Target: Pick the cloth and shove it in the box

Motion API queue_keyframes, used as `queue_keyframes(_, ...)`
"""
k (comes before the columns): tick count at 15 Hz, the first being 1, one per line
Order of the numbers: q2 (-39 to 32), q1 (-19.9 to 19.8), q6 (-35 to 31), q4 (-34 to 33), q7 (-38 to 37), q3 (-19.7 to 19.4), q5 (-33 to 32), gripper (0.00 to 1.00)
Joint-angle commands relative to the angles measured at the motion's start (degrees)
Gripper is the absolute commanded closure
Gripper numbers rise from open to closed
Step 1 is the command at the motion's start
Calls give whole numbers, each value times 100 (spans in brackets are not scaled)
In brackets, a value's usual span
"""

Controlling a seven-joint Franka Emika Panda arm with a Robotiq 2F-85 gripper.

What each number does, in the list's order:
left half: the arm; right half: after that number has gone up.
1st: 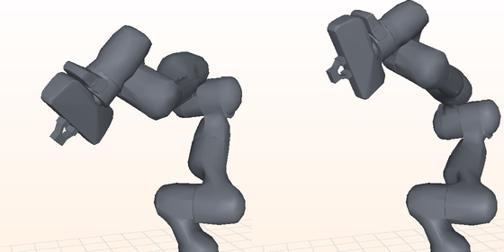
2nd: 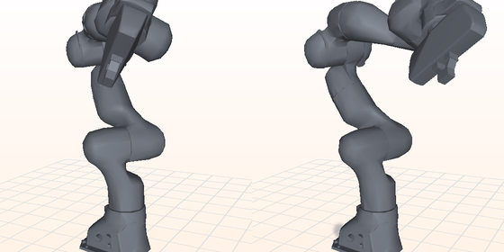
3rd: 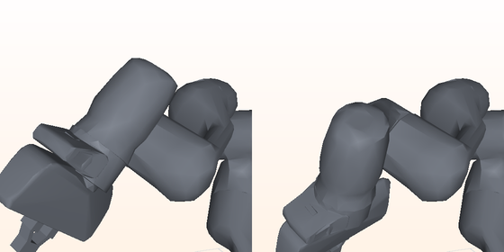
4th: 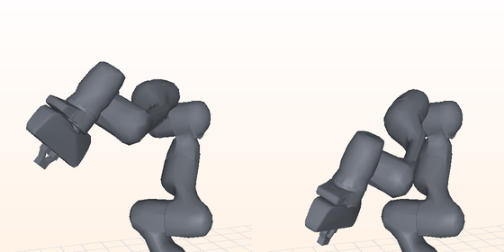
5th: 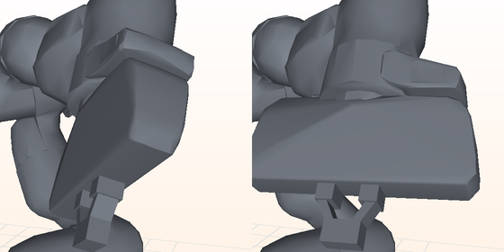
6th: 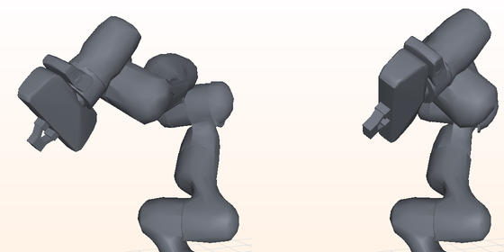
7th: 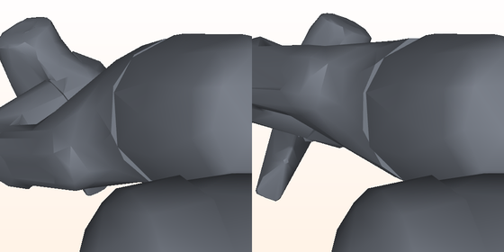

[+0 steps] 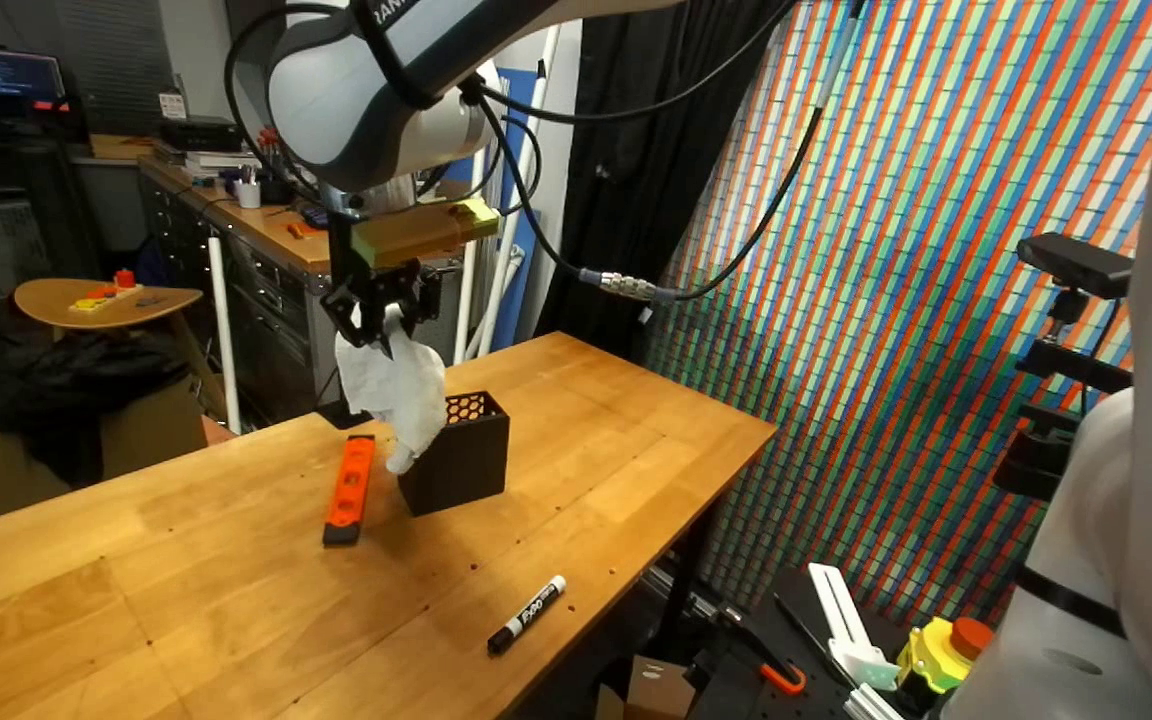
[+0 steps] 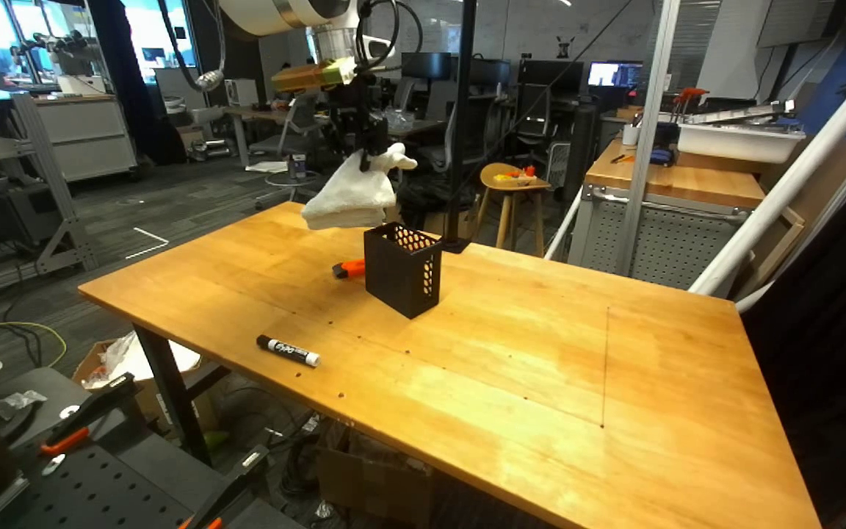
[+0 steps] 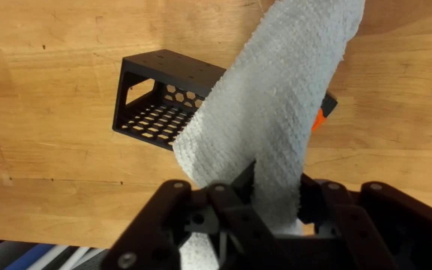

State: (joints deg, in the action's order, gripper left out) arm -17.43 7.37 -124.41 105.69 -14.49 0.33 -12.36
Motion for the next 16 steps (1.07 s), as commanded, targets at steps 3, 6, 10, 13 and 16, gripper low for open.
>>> queue_keyframes(3, -410, -258, -204, -152, -27, -114, 263, 96)
queue_keyframes(6, -635, -436, -259, -306, 81, -98, 594, 96)
queue_keyframes(10, -900, -534, -458, -413, 176, -67, 910, 96)
queue_keyframes(13, -1039, -555, -563, -458, 209, -92, 1001, 96)
queue_keyframes(16, -1091, -530, -589, -485, 129, -186, 877, 96)
